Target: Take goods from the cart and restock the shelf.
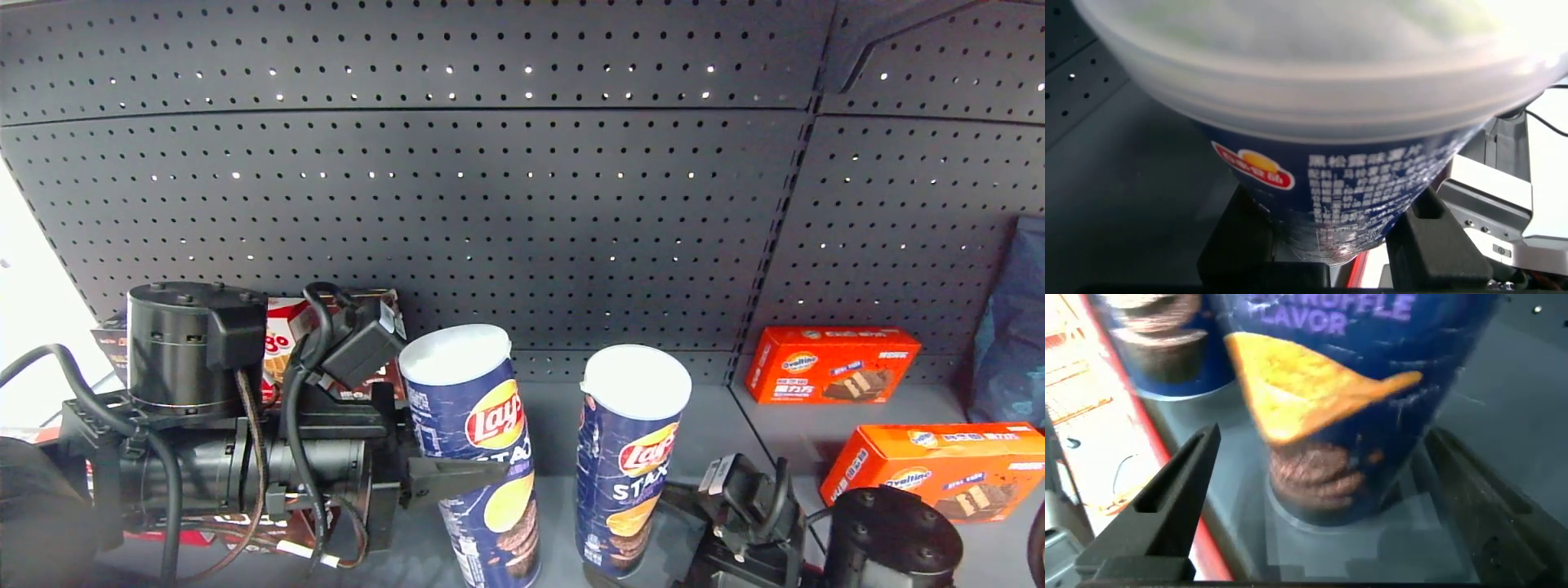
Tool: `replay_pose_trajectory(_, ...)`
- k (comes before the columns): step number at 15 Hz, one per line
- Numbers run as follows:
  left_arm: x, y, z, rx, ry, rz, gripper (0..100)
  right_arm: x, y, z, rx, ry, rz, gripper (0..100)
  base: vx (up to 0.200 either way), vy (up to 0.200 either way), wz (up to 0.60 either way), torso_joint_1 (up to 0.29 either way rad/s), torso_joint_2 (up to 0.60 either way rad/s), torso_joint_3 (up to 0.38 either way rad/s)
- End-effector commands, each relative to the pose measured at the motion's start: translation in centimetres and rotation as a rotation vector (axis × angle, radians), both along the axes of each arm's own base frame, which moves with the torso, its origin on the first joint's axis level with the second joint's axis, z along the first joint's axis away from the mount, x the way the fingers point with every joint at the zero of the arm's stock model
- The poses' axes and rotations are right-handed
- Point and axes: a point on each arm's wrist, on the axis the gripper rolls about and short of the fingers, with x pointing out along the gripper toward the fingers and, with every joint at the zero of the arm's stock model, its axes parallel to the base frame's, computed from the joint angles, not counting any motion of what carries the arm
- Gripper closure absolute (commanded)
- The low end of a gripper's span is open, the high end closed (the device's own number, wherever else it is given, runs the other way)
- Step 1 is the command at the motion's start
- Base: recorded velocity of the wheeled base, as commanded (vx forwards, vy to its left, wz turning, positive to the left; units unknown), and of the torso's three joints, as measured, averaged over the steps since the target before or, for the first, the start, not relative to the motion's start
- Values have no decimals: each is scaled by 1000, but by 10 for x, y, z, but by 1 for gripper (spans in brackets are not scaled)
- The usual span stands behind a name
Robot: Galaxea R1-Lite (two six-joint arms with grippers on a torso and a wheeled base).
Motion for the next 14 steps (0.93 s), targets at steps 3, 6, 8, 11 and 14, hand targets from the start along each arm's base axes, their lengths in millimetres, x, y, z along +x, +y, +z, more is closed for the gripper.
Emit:
replay_pose_trajectory(3, 0, 0, 0, 1, 1, 0, 100, -10, -20, 8, -8, -21, -22, 0, 0, 0, 0, 0, 0, 0)
replay_pose_trajectory(6, 0, 0, 0, 1, 1, 0, 100, 0, -18, 5, -9, -22, -49, 0, 0, 0, 0, 0, 0, 0)
replay_pose_trajectory(8, 0, 0, 0, 1, 1, 0, 100, 6, -14, 4, -12, -25, -53, 0, 0, 0, 0, 0, 0, 0)
replay_pose_trajectory(11, 0, 0, -1, 1, 3, 1, 100, 10, -10, 1, -16, -23, -54, 0, 0, 0, 0, 0, 0, 0)
replay_pose_trajectory(14, 0, 0, -2, 3, 5, 1, 100, 16, -4, -2, -17, -22, -53, 0, 0, 0, 0, 0, 0, 0)
